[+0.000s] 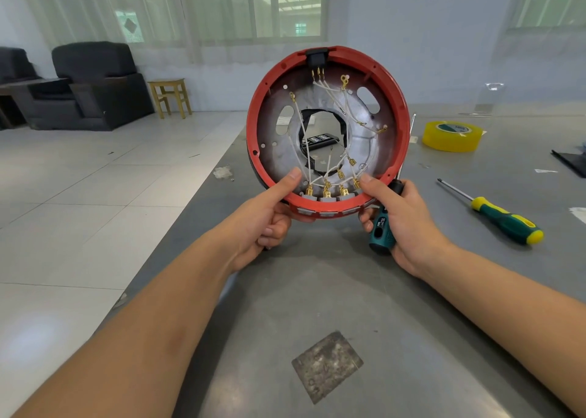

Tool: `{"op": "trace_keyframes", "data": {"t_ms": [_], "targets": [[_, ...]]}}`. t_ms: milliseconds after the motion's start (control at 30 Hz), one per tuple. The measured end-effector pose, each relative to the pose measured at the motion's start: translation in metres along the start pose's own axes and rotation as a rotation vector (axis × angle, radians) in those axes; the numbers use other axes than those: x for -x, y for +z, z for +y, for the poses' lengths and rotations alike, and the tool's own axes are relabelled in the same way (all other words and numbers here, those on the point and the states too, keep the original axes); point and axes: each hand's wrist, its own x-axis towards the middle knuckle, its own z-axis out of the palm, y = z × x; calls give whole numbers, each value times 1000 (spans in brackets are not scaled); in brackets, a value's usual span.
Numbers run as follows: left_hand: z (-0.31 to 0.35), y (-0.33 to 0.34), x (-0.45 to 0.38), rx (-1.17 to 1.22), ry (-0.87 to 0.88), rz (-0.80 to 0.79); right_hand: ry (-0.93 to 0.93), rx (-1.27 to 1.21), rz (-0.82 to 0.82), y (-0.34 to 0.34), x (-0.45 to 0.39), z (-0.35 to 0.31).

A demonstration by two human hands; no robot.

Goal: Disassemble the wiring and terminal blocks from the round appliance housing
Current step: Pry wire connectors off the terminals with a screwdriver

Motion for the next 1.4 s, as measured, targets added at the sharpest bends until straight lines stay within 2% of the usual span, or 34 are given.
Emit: {"op": "trace_keyframes", "data": {"t_ms": [267,533,700,900,1067,1233,1400], "targets": [[0,-5,1,17,-1,-47,16,-24,11,-3,-1,1],[-4,-1,0,96,17,58,60,-8,-37,-3,0,-1],[-6,-3,-5,164,11,114,167,-91,-93,-8,-1,-3],[-10,-1,-9,190,44,177,189,-149,-114,-12,-4,-1],[-11,-2,-12,257,47,248,141,-144,-63,-12,-2,0],[-13,-3,-12,295,70,337,100,-165,-150,-16,4,-4],[-12,-5,-10,172,109,564,-42,42,-168,-19,5,-9]]}}
